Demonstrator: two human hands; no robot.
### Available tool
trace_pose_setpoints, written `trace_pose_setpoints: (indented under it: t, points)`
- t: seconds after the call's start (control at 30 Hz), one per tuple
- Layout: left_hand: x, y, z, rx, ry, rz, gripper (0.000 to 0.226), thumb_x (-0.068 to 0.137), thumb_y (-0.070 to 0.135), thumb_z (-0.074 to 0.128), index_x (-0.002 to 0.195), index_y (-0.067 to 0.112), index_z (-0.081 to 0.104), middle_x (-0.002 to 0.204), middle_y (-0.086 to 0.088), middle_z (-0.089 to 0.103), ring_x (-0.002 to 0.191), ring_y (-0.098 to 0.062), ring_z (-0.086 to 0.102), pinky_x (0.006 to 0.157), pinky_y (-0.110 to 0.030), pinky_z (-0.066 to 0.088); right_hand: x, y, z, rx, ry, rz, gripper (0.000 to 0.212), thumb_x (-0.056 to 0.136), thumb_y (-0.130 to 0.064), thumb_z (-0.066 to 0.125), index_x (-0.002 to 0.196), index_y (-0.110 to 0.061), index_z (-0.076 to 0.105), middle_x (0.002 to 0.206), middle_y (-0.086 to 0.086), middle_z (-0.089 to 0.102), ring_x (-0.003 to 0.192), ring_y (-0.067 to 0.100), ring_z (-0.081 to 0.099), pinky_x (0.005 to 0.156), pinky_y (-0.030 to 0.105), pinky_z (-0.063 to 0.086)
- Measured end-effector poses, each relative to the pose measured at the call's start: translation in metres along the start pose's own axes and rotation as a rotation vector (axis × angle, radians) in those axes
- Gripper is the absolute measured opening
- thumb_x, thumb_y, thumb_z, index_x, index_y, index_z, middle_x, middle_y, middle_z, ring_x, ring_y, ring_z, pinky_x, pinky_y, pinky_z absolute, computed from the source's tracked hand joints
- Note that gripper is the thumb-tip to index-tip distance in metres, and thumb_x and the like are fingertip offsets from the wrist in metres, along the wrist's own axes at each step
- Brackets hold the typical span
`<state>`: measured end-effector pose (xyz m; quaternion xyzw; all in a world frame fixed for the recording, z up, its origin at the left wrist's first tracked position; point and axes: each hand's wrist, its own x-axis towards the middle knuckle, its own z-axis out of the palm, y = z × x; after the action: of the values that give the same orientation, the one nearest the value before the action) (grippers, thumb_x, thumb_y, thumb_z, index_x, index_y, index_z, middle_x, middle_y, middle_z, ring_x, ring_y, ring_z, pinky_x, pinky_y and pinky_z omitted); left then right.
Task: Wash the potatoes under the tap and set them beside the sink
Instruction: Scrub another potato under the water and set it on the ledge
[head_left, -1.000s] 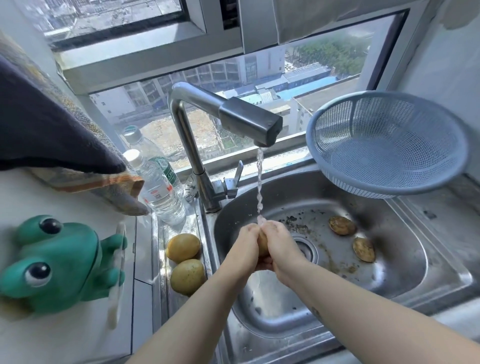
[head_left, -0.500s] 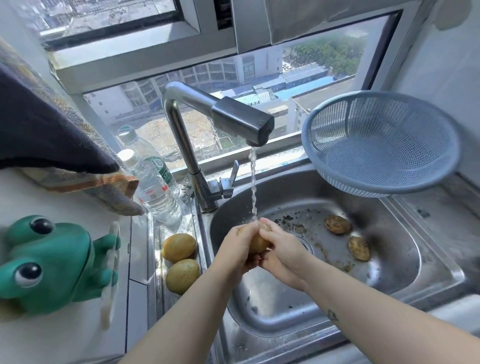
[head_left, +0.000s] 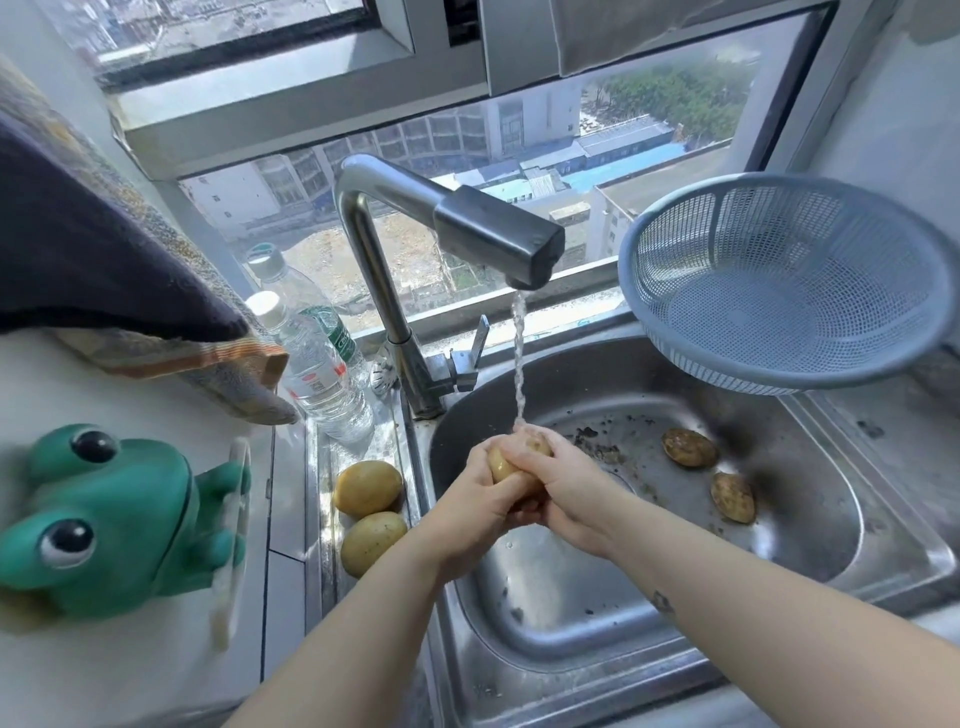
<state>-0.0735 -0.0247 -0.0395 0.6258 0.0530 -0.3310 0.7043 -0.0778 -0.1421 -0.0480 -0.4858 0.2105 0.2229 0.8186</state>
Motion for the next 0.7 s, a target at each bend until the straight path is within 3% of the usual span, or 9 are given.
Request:
trace_pose_setpoints:
  t: [0.2, 0.27, 0.4, 0.6, 0.7]
  points:
    - [-0.003, -0.004, -0.007, -0.016, -0.042, -0.062, 0.052, 0.091, -0.004, 0.056, 0.135, 0.015, 0.037, 0.094, -0.011, 0.059, 0.064, -0.008, 0.058, 0.065, -0.022, 0.052, -0.010, -0.009, -0.019, 0.076, -0.226, 0.104, 0.055, 0.091, 0.007, 0.049, 0.137, -0.021, 0.037, 0.118, 0.024, 0.056, 0.090, 0.030, 0.058, 0.079, 0.042, 0.049]
    - [-0.003, -0.004, -0.005, 0.039, -0.035, -0.056, 0.050, 0.091, 0.000, 0.059, 0.133, 0.016, 0.037, 0.101, -0.012, 0.058, 0.068, -0.009, 0.060, 0.068, -0.024, 0.051, -0.011, -0.008, -0.017, 0.023, -0.180, 0.078, 0.051, 0.091, 0.005, 0.052, 0.135, -0.017, 0.040, 0.118, 0.023, 0.057, 0.091, 0.031, 0.059, 0.077, 0.042, 0.050]
    - [-0.001, -0.002, -0.001, 0.165, -0.008, 0.000, 0.052, 0.090, 0.013, 0.065, 0.132, 0.014, 0.035, 0.106, -0.012, 0.055, 0.068, -0.006, 0.060, 0.065, -0.024, 0.050, -0.009, -0.002, -0.006, -0.082, -0.005, -0.014, 0.034, 0.091, -0.006, 0.059, 0.123, -0.007, 0.050, 0.104, 0.020, 0.059, 0.080, 0.031, 0.057, 0.060, 0.038, 0.051]
    - [-0.006, -0.006, 0.001, 0.272, 0.004, 0.023, 0.047, 0.093, 0.012, 0.060, 0.131, 0.013, 0.033, 0.108, -0.012, 0.057, 0.080, -0.013, 0.060, 0.070, -0.026, 0.052, -0.010, 0.004, -0.003, -0.114, 0.101, -0.034, 0.017, 0.096, -0.023, 0.052, 0.104, -0.011, 0.061, 0.089, 0.014, 0.061, 0.063, 0.024, 0.059, 0.047, 0.029, 0.049]
    - [-0.007, -0.006, 0.003, 0.271, -0.017, 0.008, 0.047, 0.093, 0.014, 0.060, 0.131, 0.017, 0.033, 0.105, -0.010, 0.058, 0.080, -0.013, 0.061, 0.074, -0.029, 0.053, -0.012, 0.005, -0.004, -0.107, 0.139, -0.028, 0.020, 0.098, -0.026, 0.048, 0.097, -0.014, 0.064, 0.083, 0.012, 0.063, 0.060, 0.022, 0.060, 0.048, 0.029, 0.051]
